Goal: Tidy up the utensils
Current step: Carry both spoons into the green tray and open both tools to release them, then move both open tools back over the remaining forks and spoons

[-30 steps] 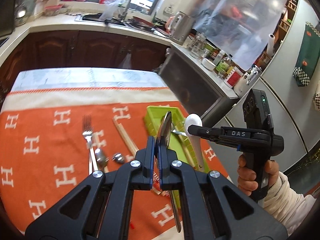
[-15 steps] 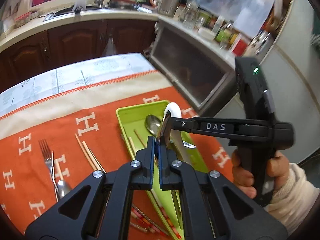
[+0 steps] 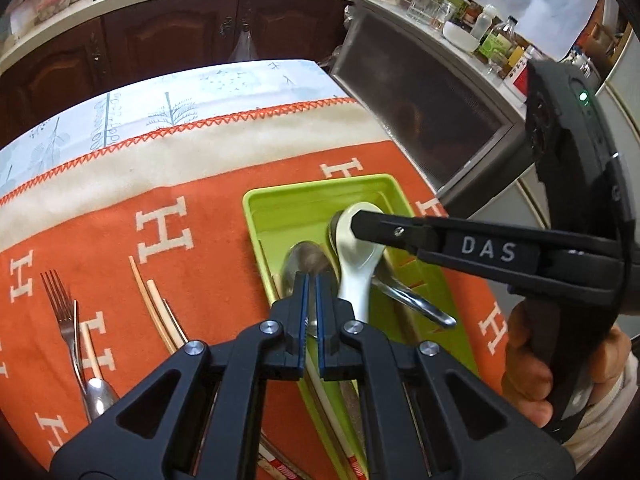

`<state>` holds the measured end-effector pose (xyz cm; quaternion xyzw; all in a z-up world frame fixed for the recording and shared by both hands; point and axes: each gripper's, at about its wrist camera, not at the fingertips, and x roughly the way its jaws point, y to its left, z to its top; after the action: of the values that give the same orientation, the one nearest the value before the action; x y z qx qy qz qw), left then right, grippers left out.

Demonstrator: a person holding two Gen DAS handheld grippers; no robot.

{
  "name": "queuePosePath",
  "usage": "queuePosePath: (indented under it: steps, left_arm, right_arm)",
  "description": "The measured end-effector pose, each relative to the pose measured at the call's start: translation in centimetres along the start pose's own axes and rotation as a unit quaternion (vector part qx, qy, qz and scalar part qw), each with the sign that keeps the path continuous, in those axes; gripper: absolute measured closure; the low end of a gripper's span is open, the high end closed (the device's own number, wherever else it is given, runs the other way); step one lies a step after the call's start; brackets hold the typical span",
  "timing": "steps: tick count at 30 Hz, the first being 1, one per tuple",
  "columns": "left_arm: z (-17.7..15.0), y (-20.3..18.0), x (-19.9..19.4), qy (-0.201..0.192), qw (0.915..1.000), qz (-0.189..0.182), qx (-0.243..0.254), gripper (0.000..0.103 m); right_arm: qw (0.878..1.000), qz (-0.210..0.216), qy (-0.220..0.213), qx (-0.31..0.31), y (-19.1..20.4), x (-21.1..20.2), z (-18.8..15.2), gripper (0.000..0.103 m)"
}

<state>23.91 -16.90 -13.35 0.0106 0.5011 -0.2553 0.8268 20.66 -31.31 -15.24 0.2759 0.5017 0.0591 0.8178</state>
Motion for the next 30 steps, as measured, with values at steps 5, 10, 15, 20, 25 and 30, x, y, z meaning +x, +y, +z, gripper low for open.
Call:
queuePosePath:
  steps: [5, 10, 15, 20, 25, 30]
  left_arm:
    - [-0.3, -0.6, -2.1, -0.009, 1.0, 0.002, 0.001, 0.102]
    - [-1.5, -0.4, -4.6, -0.002, 1.0, 0.008, -0.001, 0.102]
    - [-3.9, 0.9, -8.0, -0.004, 0.9993, 0.036, 0.014, 0.102]
    - [-6.3, 3.8, -11.1, -0.002, 0.9984, 0.056, -0.006, 0.102]
    - [-8.5, 7.0, -14.5, -0.006, 0.9964, 0.082, -0.022, 0.102]
    - [-9.9, 10.2, -17.2, -0.012, 0.9945, 0.089, -0.054, 0.102]
  right_arm:
    - [1.0, 0.009, 0.0, 0.003, -0.2, -0.8, -0.6, 0.093]
    - [1.0, 0.008, -0.001, -0.008, 0.4, -2.0, -2.1, 0.093]
    - [1.0, -0.006, 0.004, -0.028, 1.6, -3.3, -4.2, 0.093]
    - [0.998, -0.012, 0.013, -0.057, 3.5, -4.4, -6.6, 0.093]
    - [0.995, -0.016, 0.024, -0.093, 6.3, -4.7, -8.6, 0.093]
    - [0.991, -0.021, 0.035, -0.124, 9.5, -4.6, -9.9, 0.093]
